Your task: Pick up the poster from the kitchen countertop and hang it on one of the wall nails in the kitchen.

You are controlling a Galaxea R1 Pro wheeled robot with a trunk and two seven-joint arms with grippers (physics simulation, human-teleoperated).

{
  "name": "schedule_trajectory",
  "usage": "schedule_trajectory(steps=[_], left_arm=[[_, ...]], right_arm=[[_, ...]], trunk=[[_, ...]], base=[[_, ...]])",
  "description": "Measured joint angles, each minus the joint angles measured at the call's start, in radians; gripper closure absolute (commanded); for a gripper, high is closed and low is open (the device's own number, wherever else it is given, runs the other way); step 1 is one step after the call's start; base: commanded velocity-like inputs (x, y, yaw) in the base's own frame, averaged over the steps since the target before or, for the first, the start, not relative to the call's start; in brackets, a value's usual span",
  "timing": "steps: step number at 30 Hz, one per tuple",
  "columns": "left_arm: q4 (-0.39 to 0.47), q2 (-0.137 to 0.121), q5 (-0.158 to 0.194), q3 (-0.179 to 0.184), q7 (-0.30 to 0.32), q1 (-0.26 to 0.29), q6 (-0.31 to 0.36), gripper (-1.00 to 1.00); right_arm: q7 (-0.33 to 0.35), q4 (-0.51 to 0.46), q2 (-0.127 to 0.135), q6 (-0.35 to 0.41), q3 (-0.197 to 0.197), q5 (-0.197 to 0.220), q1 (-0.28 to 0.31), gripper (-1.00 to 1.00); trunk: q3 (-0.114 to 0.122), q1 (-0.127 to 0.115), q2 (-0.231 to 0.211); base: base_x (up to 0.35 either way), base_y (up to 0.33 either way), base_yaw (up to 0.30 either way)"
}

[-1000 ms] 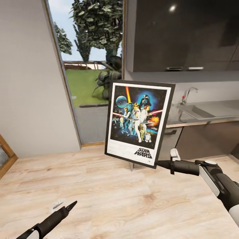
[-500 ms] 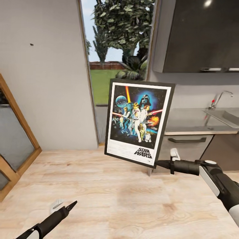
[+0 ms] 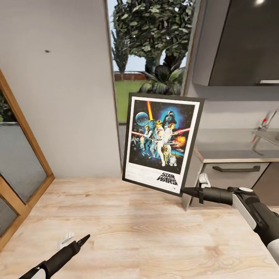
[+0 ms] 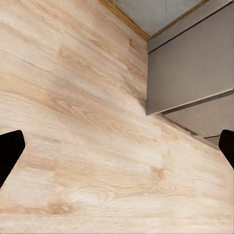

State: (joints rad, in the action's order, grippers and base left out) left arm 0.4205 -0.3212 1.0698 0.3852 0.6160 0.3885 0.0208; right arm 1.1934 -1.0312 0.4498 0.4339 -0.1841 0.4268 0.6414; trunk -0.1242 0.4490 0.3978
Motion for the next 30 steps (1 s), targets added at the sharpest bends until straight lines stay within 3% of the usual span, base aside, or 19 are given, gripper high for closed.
schedule_trajectory(steps=[10, 30], left_arm=[[0.000, 0.000, 0.000, 0.000, 0.000, 0.000, 0.000, -1.00], [0.000, 0.000, 0.000, 0.000, 0.000, 0.000, 0.000, -1.00]], right_arm=[[-0.001, -0.001, 0.000, 0.000, 0.000, 0.000, 0.000, 1.00], [-0.001, -0.004, 0.000, 0.000, 0.000, -0.001, 0.000, 1.00]], trunk=[[0.000, 0.000, 0.000], [0.000, 0.000, 0.000]], base=[[0.177, 0.312, 0.025], [0.151, 0.316, 0.256]])
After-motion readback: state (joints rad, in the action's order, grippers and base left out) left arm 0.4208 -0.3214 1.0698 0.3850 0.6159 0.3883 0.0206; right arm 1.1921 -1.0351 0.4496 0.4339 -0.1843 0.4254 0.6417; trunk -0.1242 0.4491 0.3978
